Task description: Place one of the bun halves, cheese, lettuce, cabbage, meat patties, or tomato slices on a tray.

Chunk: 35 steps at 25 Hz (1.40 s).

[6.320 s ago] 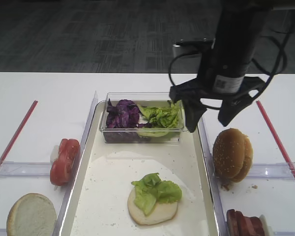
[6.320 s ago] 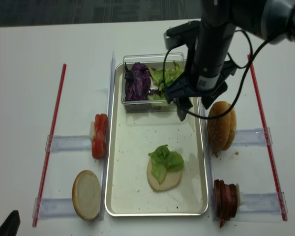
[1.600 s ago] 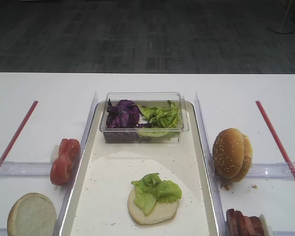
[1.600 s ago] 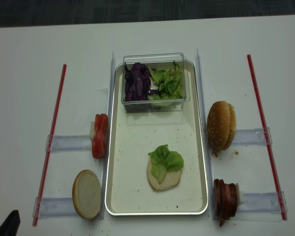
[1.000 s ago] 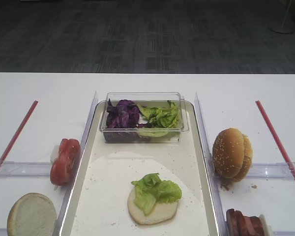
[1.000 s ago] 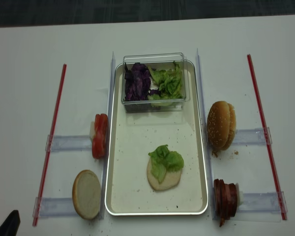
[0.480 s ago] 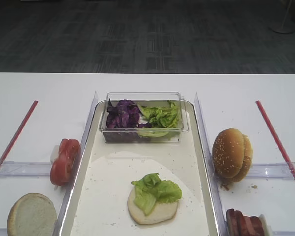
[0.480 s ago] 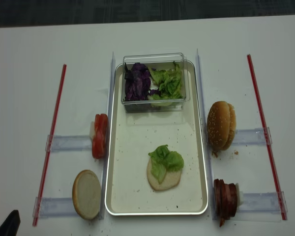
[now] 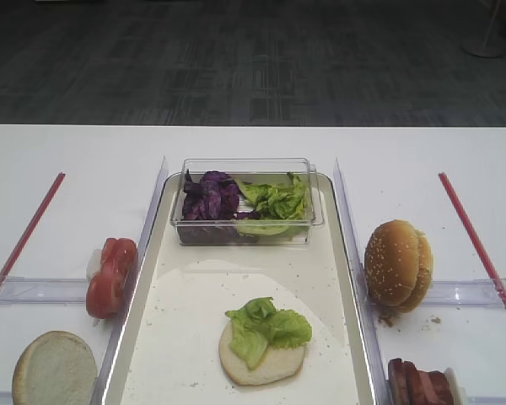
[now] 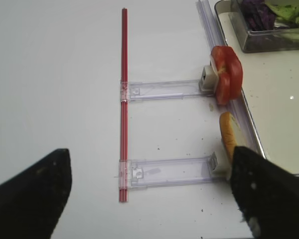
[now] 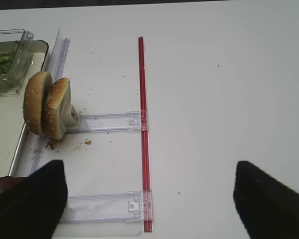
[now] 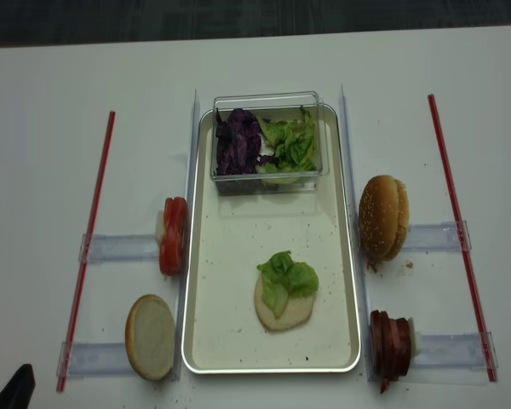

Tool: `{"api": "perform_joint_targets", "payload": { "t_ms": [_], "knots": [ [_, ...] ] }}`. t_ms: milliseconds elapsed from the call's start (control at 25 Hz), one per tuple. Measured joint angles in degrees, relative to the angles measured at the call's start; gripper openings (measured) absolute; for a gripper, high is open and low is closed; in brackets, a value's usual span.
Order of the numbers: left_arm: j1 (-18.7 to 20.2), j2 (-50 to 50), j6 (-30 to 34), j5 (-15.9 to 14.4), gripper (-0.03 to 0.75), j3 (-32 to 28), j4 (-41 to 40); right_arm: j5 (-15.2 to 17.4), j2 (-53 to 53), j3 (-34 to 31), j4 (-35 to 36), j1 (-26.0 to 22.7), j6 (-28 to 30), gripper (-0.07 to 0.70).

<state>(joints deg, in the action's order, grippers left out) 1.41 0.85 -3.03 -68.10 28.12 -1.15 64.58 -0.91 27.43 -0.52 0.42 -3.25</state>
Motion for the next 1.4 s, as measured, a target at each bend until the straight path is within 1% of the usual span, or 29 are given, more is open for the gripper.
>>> {"api": "perform_joint_targets", "payload": {
  "t_ms": [1400],
  "knots": [
    [0.0, 0.0, 0.0, 0.0, 0.597, 0.0, 0.0, 0.0, 0.0, 0.0, -0.2, 0.0, 0.0, 0.687]
  ]
}}
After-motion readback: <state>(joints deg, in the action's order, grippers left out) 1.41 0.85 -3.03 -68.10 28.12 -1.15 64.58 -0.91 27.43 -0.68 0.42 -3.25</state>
